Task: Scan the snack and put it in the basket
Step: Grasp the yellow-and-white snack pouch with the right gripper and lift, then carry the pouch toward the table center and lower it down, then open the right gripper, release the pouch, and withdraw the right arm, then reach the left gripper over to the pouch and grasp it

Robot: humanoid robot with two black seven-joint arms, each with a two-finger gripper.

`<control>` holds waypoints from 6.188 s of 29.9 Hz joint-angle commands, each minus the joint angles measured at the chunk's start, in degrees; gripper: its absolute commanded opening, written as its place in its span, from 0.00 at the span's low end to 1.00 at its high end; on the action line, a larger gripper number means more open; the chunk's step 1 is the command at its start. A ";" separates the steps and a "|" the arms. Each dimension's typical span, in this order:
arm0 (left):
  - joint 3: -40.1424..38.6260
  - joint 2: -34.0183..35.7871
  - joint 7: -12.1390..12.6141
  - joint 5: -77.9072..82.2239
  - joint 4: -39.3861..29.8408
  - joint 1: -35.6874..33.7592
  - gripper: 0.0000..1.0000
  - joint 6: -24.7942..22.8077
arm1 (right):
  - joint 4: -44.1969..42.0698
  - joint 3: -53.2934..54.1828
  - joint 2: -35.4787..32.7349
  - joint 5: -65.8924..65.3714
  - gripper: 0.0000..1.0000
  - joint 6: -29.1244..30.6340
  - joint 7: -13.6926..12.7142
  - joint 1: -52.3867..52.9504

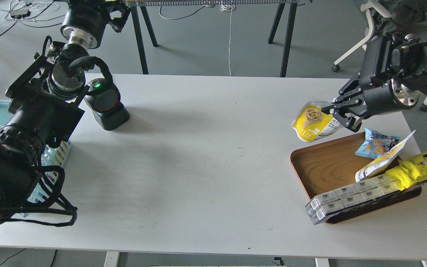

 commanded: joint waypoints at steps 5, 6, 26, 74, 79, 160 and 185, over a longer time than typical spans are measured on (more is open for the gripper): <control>0.00 -0.27 0.01 0.01 -0.07 -0.27 1.00 0.26 | 1.78 0.14 9.05 10.71 0.00 0.19 0.00 3.37; 0.09 -0.27 0.01 0.01 -0.07 -0.27 1.00 0.26 | 1.87 0.14 10.28 11.76 0.00 0.19 0.00 3.37; 0.00 0.70 0.01 0.01 0.02 0.17 1.00 0.00 | -9.64 2.42 34.11 13.00 0.00 0.19 0.00 -3.39; 0.09 3.07 0.36 0.09 -0.42 -0.27 1.00 0.53 | -7.80 17.08 13.57 21.87 0.96 2.82 0.00 -0.67; 1.05 3.33 0.80 0.44 -2.69 -0.01 1.00 0.26 | -6.58 23.77 3.55 28.72 0.98 4.06 0.00 -4.00; 45.00 14.94 7.83 139.95 -73.98 -5.46 0.93 -0.14 | -61.15 76.07 21.81 121.11 1.00 17.03 -7.35 -59.47; 45.00 23.11 7.48 139.95 -72.05 -2.55 0.01 -0.14 | -61.15 77.30 22.25 120.93 1.00 17.03 -7.35 -58.85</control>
